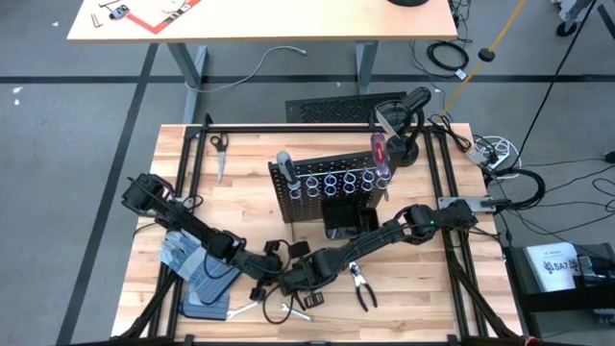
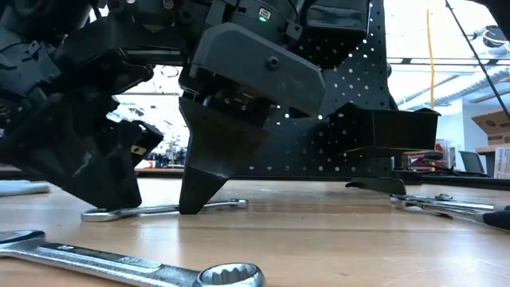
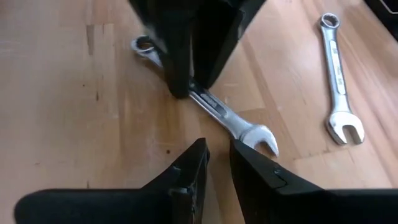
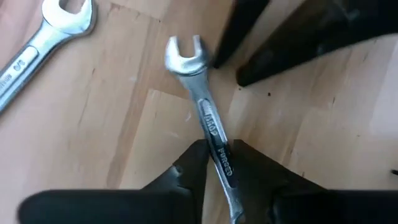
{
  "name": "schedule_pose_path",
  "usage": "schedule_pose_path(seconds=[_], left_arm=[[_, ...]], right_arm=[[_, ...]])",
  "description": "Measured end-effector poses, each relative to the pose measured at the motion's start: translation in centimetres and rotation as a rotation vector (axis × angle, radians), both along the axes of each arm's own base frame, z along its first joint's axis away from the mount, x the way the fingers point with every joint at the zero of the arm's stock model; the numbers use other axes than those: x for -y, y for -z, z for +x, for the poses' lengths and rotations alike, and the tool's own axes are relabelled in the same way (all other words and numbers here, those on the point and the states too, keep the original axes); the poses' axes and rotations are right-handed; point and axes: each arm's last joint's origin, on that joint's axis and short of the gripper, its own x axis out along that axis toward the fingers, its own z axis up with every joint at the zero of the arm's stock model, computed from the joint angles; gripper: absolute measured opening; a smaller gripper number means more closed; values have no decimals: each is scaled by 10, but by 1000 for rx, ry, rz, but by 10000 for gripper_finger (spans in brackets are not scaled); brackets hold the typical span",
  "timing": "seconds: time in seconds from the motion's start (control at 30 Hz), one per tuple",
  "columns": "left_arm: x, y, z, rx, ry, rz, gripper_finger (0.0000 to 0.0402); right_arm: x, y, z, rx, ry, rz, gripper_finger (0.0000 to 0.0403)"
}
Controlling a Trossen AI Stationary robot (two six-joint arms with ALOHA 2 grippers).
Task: Hang tools onto peg board
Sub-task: Hang the silver wrench on the black peg board
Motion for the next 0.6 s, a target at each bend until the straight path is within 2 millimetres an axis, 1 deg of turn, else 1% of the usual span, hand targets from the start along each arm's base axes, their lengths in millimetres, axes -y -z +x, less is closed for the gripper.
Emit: schedule_pose_path(seconds=[0.13, 0.17, 0.37, 0.5, 0.6], left_arm=[[0, 0, 0, 2, -1, 8, 82], [0, 0, 0, 2, -1, 8, 82], [-1, -4, -1, 9, 4, 2, 82], [-3, -15, -4, 17, 18, 13, 82], [-4, -29, -7, 43, 20, 3, 82]], right_arm=[[-2, 0, 0, 4, 10, 5, 13], [-3, 0, -1, 7, 9, 2, 7], [-5, 1, -1, 14, 13, -5, 1], [-6, -2, 1, 46, 19, -14, 1], [-6, -2, 2, 68, 24, -19, 0]])
